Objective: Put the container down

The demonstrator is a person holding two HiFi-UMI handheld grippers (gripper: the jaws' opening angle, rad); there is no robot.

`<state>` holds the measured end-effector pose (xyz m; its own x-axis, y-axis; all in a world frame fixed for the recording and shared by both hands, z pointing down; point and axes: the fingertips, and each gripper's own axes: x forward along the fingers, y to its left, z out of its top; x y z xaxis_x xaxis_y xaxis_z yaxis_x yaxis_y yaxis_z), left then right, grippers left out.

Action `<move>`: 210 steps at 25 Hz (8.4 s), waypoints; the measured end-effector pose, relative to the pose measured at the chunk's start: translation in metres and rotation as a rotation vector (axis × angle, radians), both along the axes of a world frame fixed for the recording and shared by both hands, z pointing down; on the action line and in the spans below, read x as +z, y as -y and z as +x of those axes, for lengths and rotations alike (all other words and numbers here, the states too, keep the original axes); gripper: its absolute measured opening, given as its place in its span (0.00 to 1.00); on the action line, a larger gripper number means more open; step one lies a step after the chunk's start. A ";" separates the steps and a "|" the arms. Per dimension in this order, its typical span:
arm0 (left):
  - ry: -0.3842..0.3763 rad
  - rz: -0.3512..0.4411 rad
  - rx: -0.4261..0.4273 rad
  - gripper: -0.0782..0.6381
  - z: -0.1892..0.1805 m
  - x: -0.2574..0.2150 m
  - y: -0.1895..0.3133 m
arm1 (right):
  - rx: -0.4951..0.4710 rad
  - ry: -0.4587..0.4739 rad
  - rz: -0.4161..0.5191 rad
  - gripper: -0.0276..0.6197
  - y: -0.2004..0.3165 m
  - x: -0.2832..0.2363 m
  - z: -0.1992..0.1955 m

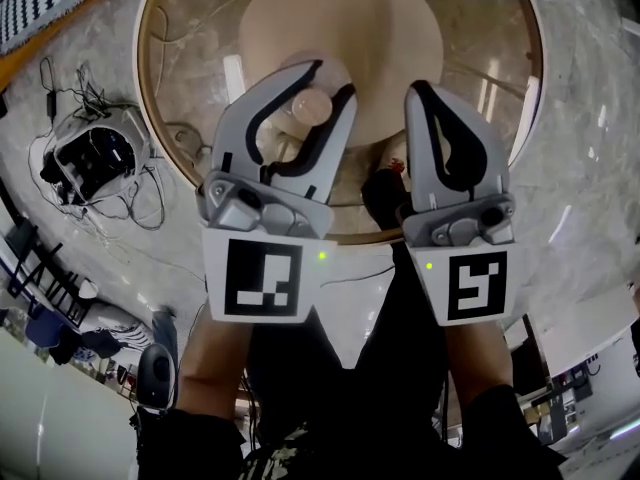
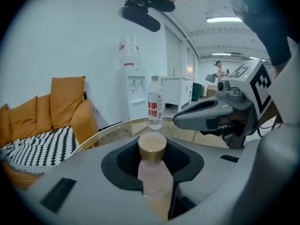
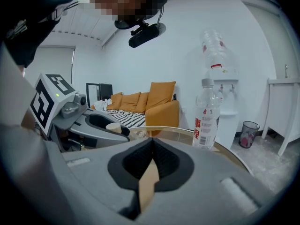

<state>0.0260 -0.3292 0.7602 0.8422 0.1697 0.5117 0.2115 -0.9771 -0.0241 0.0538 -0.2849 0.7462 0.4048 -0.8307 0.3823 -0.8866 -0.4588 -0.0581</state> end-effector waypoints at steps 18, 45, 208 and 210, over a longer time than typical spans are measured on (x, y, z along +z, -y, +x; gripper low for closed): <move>-0.003 -0.006 0.042 0.30 0.009 0.027 -0.017 | 0.009 0.005 -0.007 0.04 -0.013 0.022 0.001; -0.057 -0.043 0.092 0.31 0.010 0.040 -0.017 | -0.029 0.022 -0.037 0.04 -0.001 0.051 0.001; -0.369 0.069 -0.312 0.13 -0.130 -0.663 -0.036 | -0.208 -0.301 0.230 0.04 -0.065 -0.653 -0.109; -0.368 0.057 -0.313 0.13 -0.131 -0.662 -0.037 | -0.205 -0.300 0.232 0.04 -0.065 -0.653 -0.110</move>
